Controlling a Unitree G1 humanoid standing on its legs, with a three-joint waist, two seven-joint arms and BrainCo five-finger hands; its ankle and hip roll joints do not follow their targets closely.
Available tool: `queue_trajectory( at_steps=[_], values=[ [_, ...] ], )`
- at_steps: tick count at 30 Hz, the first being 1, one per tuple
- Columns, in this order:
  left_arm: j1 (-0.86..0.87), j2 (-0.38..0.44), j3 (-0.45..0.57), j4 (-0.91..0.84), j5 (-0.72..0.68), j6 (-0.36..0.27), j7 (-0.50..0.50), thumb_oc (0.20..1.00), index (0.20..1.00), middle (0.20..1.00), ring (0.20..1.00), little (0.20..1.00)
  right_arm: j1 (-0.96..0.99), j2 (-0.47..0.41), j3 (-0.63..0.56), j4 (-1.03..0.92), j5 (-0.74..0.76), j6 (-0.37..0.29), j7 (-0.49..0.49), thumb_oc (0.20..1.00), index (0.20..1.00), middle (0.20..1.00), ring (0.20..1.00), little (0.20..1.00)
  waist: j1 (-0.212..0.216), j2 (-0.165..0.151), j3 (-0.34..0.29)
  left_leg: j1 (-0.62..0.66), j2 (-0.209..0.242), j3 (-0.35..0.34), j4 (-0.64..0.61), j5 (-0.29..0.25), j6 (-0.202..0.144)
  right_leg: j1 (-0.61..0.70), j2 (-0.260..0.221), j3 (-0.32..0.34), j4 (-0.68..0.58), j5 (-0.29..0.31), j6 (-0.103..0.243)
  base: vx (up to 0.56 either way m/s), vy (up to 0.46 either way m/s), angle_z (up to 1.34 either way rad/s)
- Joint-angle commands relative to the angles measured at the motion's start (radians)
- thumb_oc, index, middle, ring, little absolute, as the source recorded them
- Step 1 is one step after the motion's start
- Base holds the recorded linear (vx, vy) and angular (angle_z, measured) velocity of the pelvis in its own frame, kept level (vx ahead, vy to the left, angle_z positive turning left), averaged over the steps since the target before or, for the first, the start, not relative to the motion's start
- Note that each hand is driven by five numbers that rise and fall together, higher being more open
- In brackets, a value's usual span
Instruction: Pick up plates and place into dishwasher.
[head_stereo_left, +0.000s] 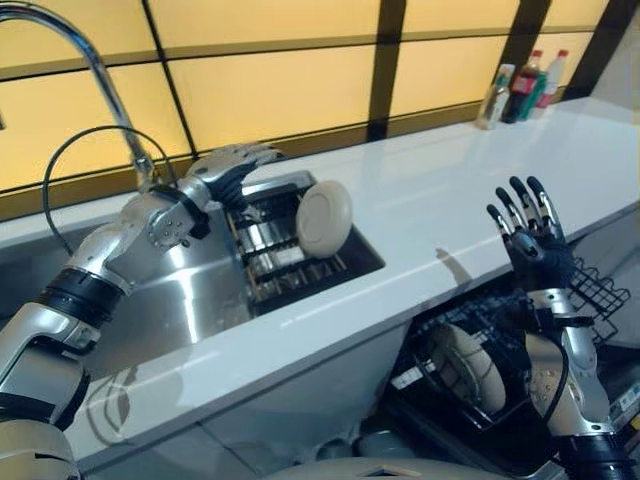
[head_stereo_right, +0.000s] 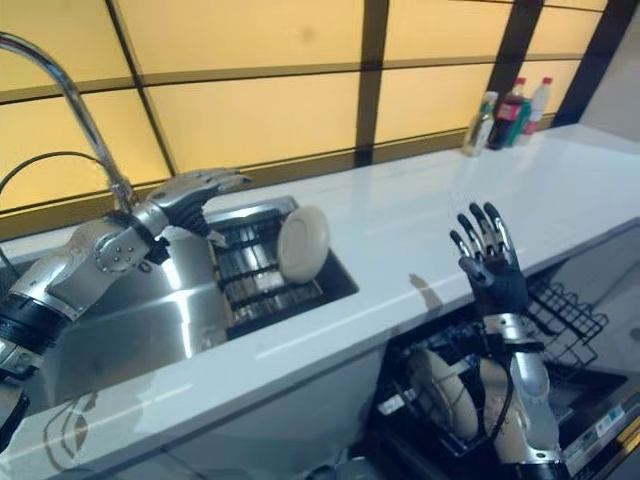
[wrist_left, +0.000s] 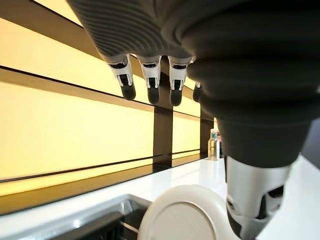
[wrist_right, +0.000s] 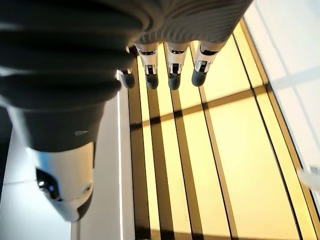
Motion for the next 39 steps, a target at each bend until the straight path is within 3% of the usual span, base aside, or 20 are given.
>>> queue_trajectory(
  at_steps=[1,5,12,15,19,26,30,36,39],
  values=[
    [-0.181,0.044,0.002,0.073,0.034,-0.034,0.046,1.0,1.0,1.0,1.0,1.0,-0.037,-0.054,-0.08,-0.042,0.036,-0.009,0.043,1.0,1.0,1.0,1.0,1.0,-0.04,0.026,0.013,-0.002,0.017,0.057,0.022,-0.035,0.032,0.015,0.033,0.031,-0.048,0.131,0.072,0.15,-0.044,-0.26],
    [-0.263,0.084,-0.087,0.144,0.207,-0.083,0.123,1.0,1.0,1.0,1.0,1.0,0.017,-0.066,-0.129,-0.026,0.061,0.012,0.109,1.0,1.0,1.0,1.0,1.0,-0.081,0.04,-0.004,0.014,0.02,0.081,0.002,-0.045,0.038,0.014,0.044,0.05,-0.046,0.13,0.076,0.11,-0.036,-0.26],
    [-0.361,0.151,-0.25,0.13,0.326,-0.058,0.201,1.0,1.0,1.0,1.0,1.0,0.075,-0.113,-0.167,0.01,0.149,0.015,0.16,1.0,1.0,1.0,1.0,1.0,-0.122,0.044,-0.007,0.015,0.021,0.097,-0.004,-0.047,0.043,-0.012,0.044,0.058,-0.021,0.132,0.079,0.09,-0.016,-0.14],
    [-0.371,0.164,-0.288,0.108,0.328,-0.098,0.186,1.0,1.0,1.0,1.0,1.0,0.081,-0.126,-0.174,0.019,0.172,0.028,0.18,1.0,1.0,1.0,1.0,1.0,-0.131,0.046,-0.006,0.017,0.023,0.107,0.002,-0.052,0.042,-0.021,0.041,0.057,-0.014,0.135,0.082,0.1,-0.006,-0.04],
    [-0.394,0.168,-0.346,0.105,0.259,-0.048,0.052,1.0,1.0,1.0,1.0,1.0,0.091,-0.138,-0.17,0.002,0.169,0.056,0.186,1.0,1.0,1.0,1.0,1.0,-0.142,0.046,-0.005,0.016,0.026,0.118,0.011,-0.057,0.045,-0.029,0.035,0.055,-0.003,0.134,0.086,0.09,-0.017,-0.05],
    [-0.379,0.124,-0.342,0.143,0.23,-0.032,-0.001,1.0,1.0,1.0,1.0,1.0,0.107,-0.139,-0.174,-0.002,0.153,0.076,0.188,1.0,1.0,1.0,1.0,1.0,-0.154,0.045,0.006,0.013,0.03,0.119,0.032,-0.064,0.05,-0.029,0.032,0.054,0.01,0.116,0.085,0.08,-0.02,0.01],
    [-0.363,0.101,-0.325,0.158,0.221,0.025,0.018,1.0,1.0,1.0,1.0,1.0,0.118,-0.134,-0.181,-0.008,0.145,0.084,0.19,1.0,1.0,1.0,1.0,1.0,-0.157,0.044,0.014,0.006,0.034,0.117,0.038,-0.063,0.047,-0.029,0.029,0.047,0.011,0.105,0.083,0.04,-0.029,0.02],
    [-0.291,0.075,-0.261,0.203,0.276,-0.022,0.086,1.0,1.0,1.0,1.0,1.0,0.135,-0.126,-0.204,0.0,0.135,0.093,0.206,1.0,1.0,1.0,1.0,1.0,-0.16,0.042,0.027,-0.007,0.042,0.12,0.052,-0.06,0.043,-0.03,0.028,0.033,0.013,0.083,0.075,0.02,-0.021,0.0],
    [-0.277,0.07,-0.25,0.212,0.216,-0.018,0.076,1.0,1.0,1.0,1.0,1.0,0.141,-0.13,-0.213,0.009,0.132,0.096,0.221,1.0,1.0,1.0,1.0,1.0,-0.162,0.044,0.032,-0.007,0.047,0.122,0.056,-0.058,0.039,-0.025,0.027,0.029,0.011,0.075,0.073,0.05,-0.016,0.0]
  ],
)
